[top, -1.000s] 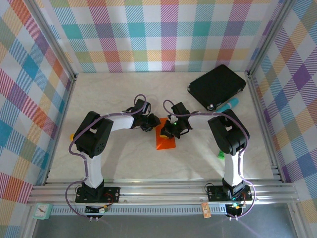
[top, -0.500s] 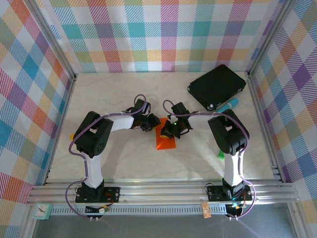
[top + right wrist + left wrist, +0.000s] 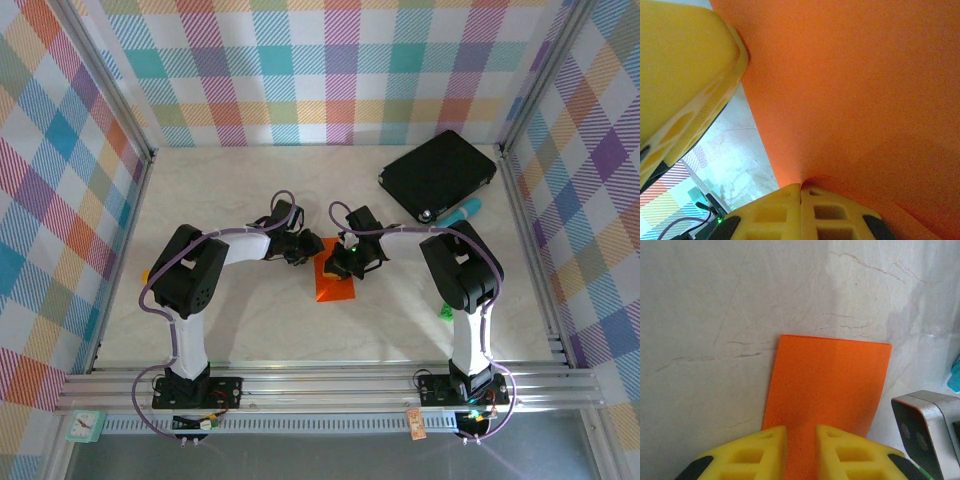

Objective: Fold a paper plane with a square sheet of paper (pick it up from the middle)

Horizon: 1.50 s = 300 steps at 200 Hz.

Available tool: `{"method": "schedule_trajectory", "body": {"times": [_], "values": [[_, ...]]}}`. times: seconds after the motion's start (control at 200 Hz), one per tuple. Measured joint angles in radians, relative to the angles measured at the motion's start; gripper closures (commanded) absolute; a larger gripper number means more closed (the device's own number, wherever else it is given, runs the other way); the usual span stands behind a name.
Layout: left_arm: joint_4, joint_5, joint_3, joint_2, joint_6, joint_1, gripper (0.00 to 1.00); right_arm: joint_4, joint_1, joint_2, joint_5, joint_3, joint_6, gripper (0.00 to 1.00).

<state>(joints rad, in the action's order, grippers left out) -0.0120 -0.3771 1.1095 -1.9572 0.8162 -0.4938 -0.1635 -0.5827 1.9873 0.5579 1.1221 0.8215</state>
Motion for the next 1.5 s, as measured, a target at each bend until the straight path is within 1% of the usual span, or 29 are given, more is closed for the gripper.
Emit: {"method": "schedule_trajectory", "body": {"times": [0.18,0.3,0.415,0.49,0.585,0.72,0.87,1.1,1.205,1.385,1.47,1.5], "values": [[0.001,0.0,0.0,0.0,0.006,0.0,0.76,-0.018,0.0,0.008,0.0,0.012,0.0,0.93],[-0.003,0.005,-0.001,0.01,0.013,0.0,0.72,-0.033,0.0,0.013,0.0,0.024,-0.001,0.88],[-0.041,0.057,-0.026,0.058,0.025,0.004,0.69,-0.04,0.0,0.014,0.002,0.035,-0.004,0.76],[-0.086,0.116,-0.045,0.11,0.029,0.012,0.68,-0.04,-0.001,0.014,0.005,0.041,-0.008,0.71],[-0.126,0.186,-0.071,0.187,0.028,0.035,0.68,-0.04,-0.001,0.014,0.011,0.045,-0.014,0.67],[-0.138,0.226,-0.124,0.261,0.028,0.066,0.67,-0.039,-0.001,0.014,0.017,0.047,-0.016,0.66],[-0.128,0.199,-0.171,0.283,0.023,0.071,0.71,-0.04,-0.001,0.014,0.019,0.047,-0.019,0.65],[-0.053,0.12,-0.22,0.29,0.023,0.049,0.74,-0.036,-0.001,0.011,0.019,0.047,-0.026,0.6],[-0.023,0.098,-0.248,0.293,0.029,0.033,0.77,-0.036,-0.002,0.01,0.018,0.047,-0.027,0.62],[0.042,0.067,-0.28,0.293,0.058,0.012,0.92,-0.052,-0.003,0.011,-0.008,0.045,-0.043,0.79],[0.07,0.052,-0.284,0.292,0.063,-0.004,1.0,-0.066,-0.003,0.014,-0.023,0.045,-0.048,0.85],[0.077,0.047,-0.284,0.292,0.066,-0.011,1.0,-0.069,-0.003,0.015,-0.026,0.045,-0.051,0.87]]}}
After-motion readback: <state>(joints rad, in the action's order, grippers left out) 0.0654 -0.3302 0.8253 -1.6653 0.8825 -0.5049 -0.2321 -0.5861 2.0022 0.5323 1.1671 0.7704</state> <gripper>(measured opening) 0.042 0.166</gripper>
